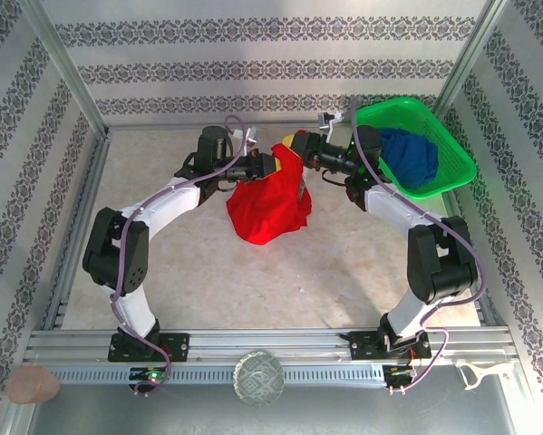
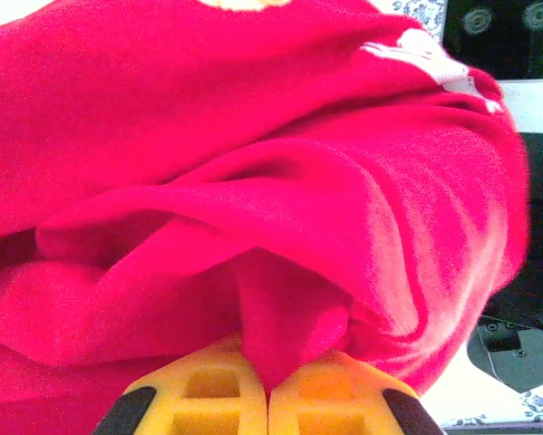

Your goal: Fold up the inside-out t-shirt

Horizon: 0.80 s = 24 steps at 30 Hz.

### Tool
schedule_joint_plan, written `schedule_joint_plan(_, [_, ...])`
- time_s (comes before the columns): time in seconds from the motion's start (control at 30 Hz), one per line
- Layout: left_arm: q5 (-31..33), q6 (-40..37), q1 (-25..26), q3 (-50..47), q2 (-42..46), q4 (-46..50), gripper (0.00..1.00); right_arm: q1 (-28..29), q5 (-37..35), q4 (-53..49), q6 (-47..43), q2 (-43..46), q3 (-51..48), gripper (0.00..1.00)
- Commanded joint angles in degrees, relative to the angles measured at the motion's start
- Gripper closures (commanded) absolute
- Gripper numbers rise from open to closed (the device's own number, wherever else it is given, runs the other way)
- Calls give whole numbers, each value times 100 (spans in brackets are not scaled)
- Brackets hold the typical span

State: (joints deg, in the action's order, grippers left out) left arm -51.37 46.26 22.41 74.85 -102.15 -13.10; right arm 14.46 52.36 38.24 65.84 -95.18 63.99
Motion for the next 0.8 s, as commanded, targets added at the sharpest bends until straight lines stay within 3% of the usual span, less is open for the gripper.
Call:
schedule_joint_plan(0.0, [-209,-296,43,-150,284,-178,100,-94,-251,370,62,-31,160,84])
schedule_joint_plan(0.07, [-303,-381,68,-219,394,-149,100,-95,-328,418,145,-158,259,99])
schedule_joint_plan(0.1, [-341,-426,83,-297,475,-127,100,-101,-388,413,160,-197,298,100])
schedule_joint_plan(0.43, [-872,-907,312,-1324,806,374,100,-431,-329,834,532,-379,962,100])
schedule_joint_plan(0.47, [-889,-849,325,-1395,802,294,93,-448,-233,834,555,-384,1039,100])
schedule_joint_plan(0.53, [-855,-693,338,-1514,823,68,52,-461,76,833,600,-405,1216,100])
schedule_joint_plan(0.57, [-780,-682,328,-1525,859,62,42,-474,225,834,634,-418,1289,100])
schedule_joint_plan(0.7, [-55,-651,167,-1521,1132,-28,27,-521,905,834,781,-402,1458,100])
schedule_joint_plan(0.77, [429,-572,24,-1495,1301,-70,25,-558,1206,827,819,-347,1476,100])
